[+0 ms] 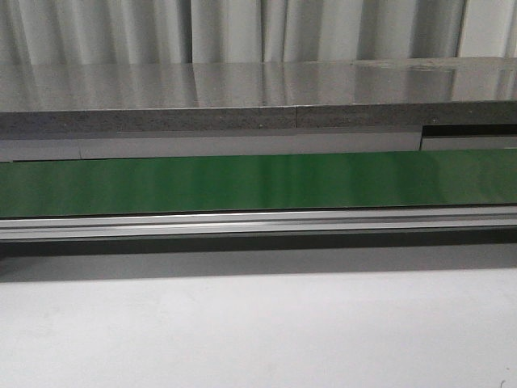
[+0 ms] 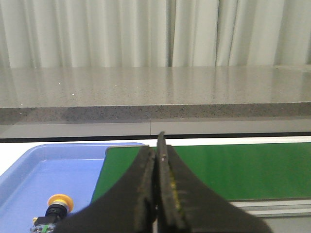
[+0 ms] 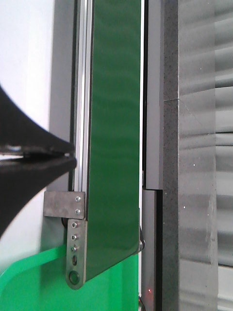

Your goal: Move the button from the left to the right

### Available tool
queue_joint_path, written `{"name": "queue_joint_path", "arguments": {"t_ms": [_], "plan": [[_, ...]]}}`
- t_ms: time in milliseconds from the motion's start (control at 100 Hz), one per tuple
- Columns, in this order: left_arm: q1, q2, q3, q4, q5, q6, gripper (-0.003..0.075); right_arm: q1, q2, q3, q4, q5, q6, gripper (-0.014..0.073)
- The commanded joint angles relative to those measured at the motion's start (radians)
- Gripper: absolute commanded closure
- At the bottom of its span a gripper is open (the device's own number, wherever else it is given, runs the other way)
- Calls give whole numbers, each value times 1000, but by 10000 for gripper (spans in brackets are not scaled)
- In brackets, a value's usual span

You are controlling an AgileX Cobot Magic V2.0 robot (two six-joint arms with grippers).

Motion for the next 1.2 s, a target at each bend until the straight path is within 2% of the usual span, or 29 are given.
{"name": "queue_joint_path", "arguments": {"t_ms": [0, 410, 610, 800, 1060, 1190], "plan": [[-7, -33, 44, -1, -88, -11, 739, 0, -15, -18, -10, -87, -5, 662], [-7, -33, 39, -1, -99, -11, 739, 0, -15, -18, -10, -87, -5, 662], [-7, -33, -33, -3, -78, -11, 739, 0, -15, -18, -10, -87, -5, 662], [-7, 28, -235, -15, 180, -11, 739, 0, -15, -18, -10, -87, -5, 662], [-7, 252, -574, -30, 677, -11, 739, 0, -15, -18, -10, -87, -5, 662], [-7, 367, -701, -30, 824, -11, 739, 0, -15, -18, -10, -87, -5, 662]]}}
